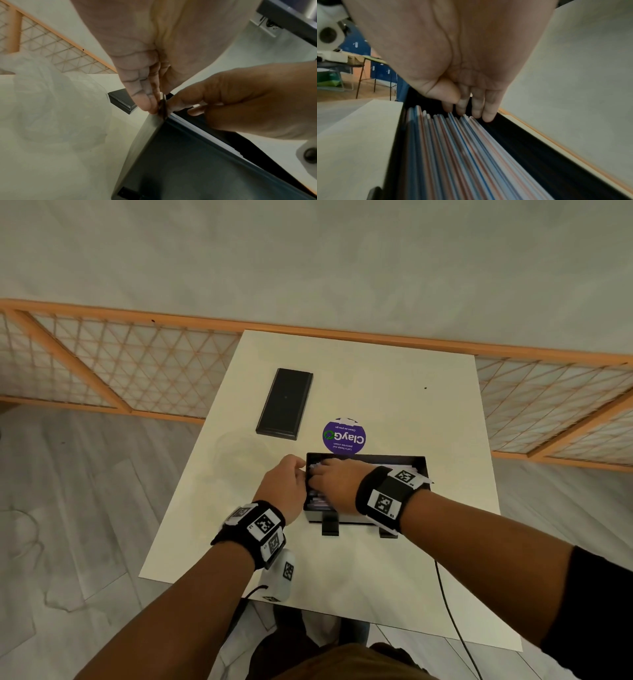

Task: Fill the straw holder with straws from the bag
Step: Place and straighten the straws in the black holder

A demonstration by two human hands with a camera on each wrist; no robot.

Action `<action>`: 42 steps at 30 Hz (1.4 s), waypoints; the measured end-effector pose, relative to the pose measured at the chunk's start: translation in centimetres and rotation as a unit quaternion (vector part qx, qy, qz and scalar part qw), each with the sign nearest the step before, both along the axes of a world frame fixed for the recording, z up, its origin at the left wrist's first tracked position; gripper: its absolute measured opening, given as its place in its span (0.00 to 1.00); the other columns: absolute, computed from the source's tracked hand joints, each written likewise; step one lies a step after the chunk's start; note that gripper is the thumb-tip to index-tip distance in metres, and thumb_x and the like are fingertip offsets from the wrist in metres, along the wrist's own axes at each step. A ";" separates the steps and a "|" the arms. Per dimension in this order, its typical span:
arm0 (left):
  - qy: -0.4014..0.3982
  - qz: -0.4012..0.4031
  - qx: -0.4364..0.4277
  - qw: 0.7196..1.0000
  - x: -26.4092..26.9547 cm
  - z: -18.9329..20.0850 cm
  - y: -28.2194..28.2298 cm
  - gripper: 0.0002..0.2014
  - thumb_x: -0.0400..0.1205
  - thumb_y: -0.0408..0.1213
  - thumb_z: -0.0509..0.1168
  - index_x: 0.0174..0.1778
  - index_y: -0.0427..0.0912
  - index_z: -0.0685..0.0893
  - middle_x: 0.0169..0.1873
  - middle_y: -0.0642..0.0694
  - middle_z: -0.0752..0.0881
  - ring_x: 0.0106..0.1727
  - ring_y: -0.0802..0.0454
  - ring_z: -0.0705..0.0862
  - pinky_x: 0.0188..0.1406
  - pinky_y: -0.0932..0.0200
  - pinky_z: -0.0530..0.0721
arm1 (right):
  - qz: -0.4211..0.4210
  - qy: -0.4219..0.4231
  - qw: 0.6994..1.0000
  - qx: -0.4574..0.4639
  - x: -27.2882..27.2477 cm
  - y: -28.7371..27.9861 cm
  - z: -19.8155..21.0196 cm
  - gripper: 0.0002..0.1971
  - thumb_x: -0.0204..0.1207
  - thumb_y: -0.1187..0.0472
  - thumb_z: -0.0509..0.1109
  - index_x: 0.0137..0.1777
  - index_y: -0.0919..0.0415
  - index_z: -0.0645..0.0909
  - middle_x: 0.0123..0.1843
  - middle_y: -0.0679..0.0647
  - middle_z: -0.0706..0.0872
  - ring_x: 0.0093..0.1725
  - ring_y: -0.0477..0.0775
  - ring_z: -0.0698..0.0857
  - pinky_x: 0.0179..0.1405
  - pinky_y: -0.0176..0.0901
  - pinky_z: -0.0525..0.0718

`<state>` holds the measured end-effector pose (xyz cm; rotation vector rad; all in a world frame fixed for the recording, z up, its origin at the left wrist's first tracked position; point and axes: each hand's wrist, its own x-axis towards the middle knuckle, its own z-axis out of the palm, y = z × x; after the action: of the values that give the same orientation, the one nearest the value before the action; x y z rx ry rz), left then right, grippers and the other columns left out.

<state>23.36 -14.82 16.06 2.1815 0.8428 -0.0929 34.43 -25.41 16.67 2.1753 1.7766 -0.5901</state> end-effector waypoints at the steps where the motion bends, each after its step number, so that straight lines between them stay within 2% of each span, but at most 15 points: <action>1: -0.004 -0.005 0.001 1.000 -0.1 0.1 0.0 0.14 0.90 0.36 0.58 0.72 0.44 0.77 0.60 0.47 0.87 0.57 0.48 0.85 0.53 0.58 0.79 | -0.014 0.024 1.000 0.007 0.1 -0.1 0.1 0.26 0.78 0.57 0.75 0.76 0.51 0.76 0.76 0.51 0.78 0.73 0.59 0.79 0.71 0.59 0.82; 5: -0.051 -0.033 0.045 0.997 -0.3 0.9 -0.8 0.14 0.89 0.40 0.61 0.71 0.45 0.78 0.65 0.47 0.82 0.60 0.49 0.84 0.61 0.52 0.86 | -0.111 0.103 0.985 0.085 1.1 -2.1 2.0 0.15 0.80 0.59 0.70 0.66 0.51 0.79 0.63 0.48 0.84 0.56 0.52 0.86 0.59 0.48 0.86; 7: -0.057 -0.046 0.034 0.997 -0.3 1.0 -1.8 0.13 0.89 0.42 0.60 0.68 0.45 0.78 0.60 0.48 0.84 0.55 0.50 0.85 0.52 0.57 0.87 | -0.176 0.098 0.978 0.053 1.9 -3.9 2.8 0.12 0.80 0.59 0.68 0.62 0.51 0.78 0.59 0.51 0.86 0.50 0.53 0.85 0.53 0.46 0.85; 9: -0.024 -0.043 -0.033 0.998 0.2 1.0 -2.9 0.15 0.88 0.45 0.61 0.69 0.45 0.77 0.58 0.49 0.86 0.55 0.51 0.85 0.47 0.63 0.84 | -0.208 0.070 0.975 0.018 2.6 -5.9 3.0 0.12 0.80 0.59 0.66 0.63 0.54 0.78 0.59 0.54 0.87 0.53 0.56 0.86 0.56 0.47 0.85; 11: 0.004 -0.021 -0.096 0.995 1.0 1.0 -3.8 0.17 0.86 0.48 0.63 0.69 0.46 0.76 0.59 0.50 0.86 0.56 0.52 0.85 0.47 0.63 0.84 | -0.230 0.046 0.972 -0.004 2.9 -7.5 2.7 0.13 0.82 0.57 0.65 0.65 0.57 0.78 0.61 0.56 0.86 0.57 0.56 0.86 0.59 0.46 0.85; 15: 0.040 0.063 -0.141 0.987 3.3 0.9 -5.7 0.23 0.81 0.48 0.69 0.66 0.42 0.71 0.56 0.45 0.85 0.52 0.48 0.85 0.35 0.62 0.78 | -0.243 0.020 0.969 -0.038 2.7 -9.6 1.3 0.14 0.85 0.58 0.63 0.67 0.62 0.75 0.65 0.58 0.84 0.60 0.59 0.86 0.59 0.46 0.83; 16: 0.042 0.090 -0.149 0.984 3.9 0.8 -6.2 0.26 0.77 0.49 0.71 0.66 0.42 0.70 0.56 0.44 0.84 0.52 0.46 0.86 0.38 0.59 0.80 | -0.254 0.028 0.966 -0.038 2.6 -9.9 0.9 0.15 0.84 0.58 0.63 0.68 0.63 0.74 0.66 0.58 0.83 0.60 0.59 0.85 0.60 0.47 0.84; 18: 0.046 0.136 -0.137 0.980 4.8 0.3 -6.7 0.33 0.70 0.54 0.70 0.67 0.42 0.68 0.60 0.43 0.83 0.57 0.41 0.85 0.53 0.47 0.87 | -0.280 0.041 0.959 -0.024 2.5 -10.3 0.4 0.18 0.83 0.57 0.64 0.70 0.64 0.73 0.68 0.61 0.81 0.61 0.62 0.84 0.61 0.50 0.84; 20: 0.074 0.142 -0.094 0.983 5.4 0.1 -6.8 0.36 0.71 0.56 0.69 0.69 0.41 0.67 0.63 0.41 0.82 0.62 0.36 0.83 0.62 0.41 0.85 | -0.297 0.045 0.954 -0.017 2.4 -10.6 0.3 0.20 0.84 0.57 0.63 0.72 0.65 0.72 0.70 0.62 0.79 0.63 0.63 0.84 0.61 0.48 0.82; 25: 0.128 0.108 -0.018 0.986 6.0 -0.4 -6.5 0.38 0.75 0.55 0.71 0.73 0.37 0.66 0.64 0.38 0.83 0.62 0.36 0.83 0.62 0.39 0.86 | -0.324 0.071 0.943 0.016 2.2 -11.2 0.2 0.19 0.82 0.58 0.63 0.71 0.64 0.72 0.70 0.62 0.80 0.64 0.64 0.84 0.61 0.47 0.81; 28: 0.127 0.092 0.006 0.988 6.2 -0.3 -6.3 0.36 0.75 0.54 0.73 0.73 0.36 0.69 0.64 0.38 0.82 0.62 0.38 0.84 0.61 0.40 0.87 | -0.321 0.071 0.944 0.027 2.2 -11.4 0.3 0.19 0.81 0.59 0.64 0.69 0.63 0.73 0.68 0.60 0.80 0.62 0.64 0.84 0.59 0.49 0.82; 31: 0.119 0.076 0.011 0.990 6.1 0.1 -5.8 0.31 0.75 0.52 0.73 0.69 0.38 0.74 0.61 0.40 0.82 0.56 0.40 0.85 0.55 0.42 0.89 | -0.320 0.069 0.944 0.042 2.2 -11.5 0.3 0.19 0.79 0.59 0.65 0.68 0.63 0.74 0.67 0.59 0.80 0.61 0.63 0.84 0.59 0.49 0.82; 36: 0.114 -0.017 0.092 0.989 4.9 0.7 -4.8 0.20 0.83 0.49 0.66 0.66 0.41 0.76 0.60 0.42 0.81 0.52 0.45 0.83 0.53 0.49 0.86 | -0.307 0.052 0.948 0.070 2.4 -11.3 0.7 0.15 0.81 0.60 0.62 0.65 0.62 0.76 0.65 0.58 0.82 0.58 0.61 0.85 0.54 0.45 0.81; 39: 0.096 -0.043 0.104 0.989 3.9 1.0 -4.1 0.14 0.87 0.45 0.62 0.63 0.42 0.76 0.56 0.42 0.85 0.52 0.44 0.85 0.54 0.48 0.87 | -0.311 0.043 0.945 0.089 3.1 -10.9 0.7 0.14 0.82 0.60 0.62 0.66 0.61 0.75 0.66 0.58 0.82 0.60 0.59 0.85 0.57 0.47 0.83; 42: 0.093 -0.058 0.105 0.988 3.2 1.0 -4.1 0.11 0.89 0.46 0.59 0.60 0.43 0.77 0.52 0.43 0.86 0.49 0.45 0.86 0.53 0.49 0.90 | -0.339 0.048 0.937 0.063 3.4 -10.5 0.7 0.18 0.83 0.60 0.64 0.71 0.63 0.73 0.69 0.60 0.80 0.65 0.60 0.84 0.62 0.49 0.82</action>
<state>26.53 -18.88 17.02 2.4495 0.8614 -0.2808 37.82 -35.87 17.34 2.8964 1.0800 -0.7446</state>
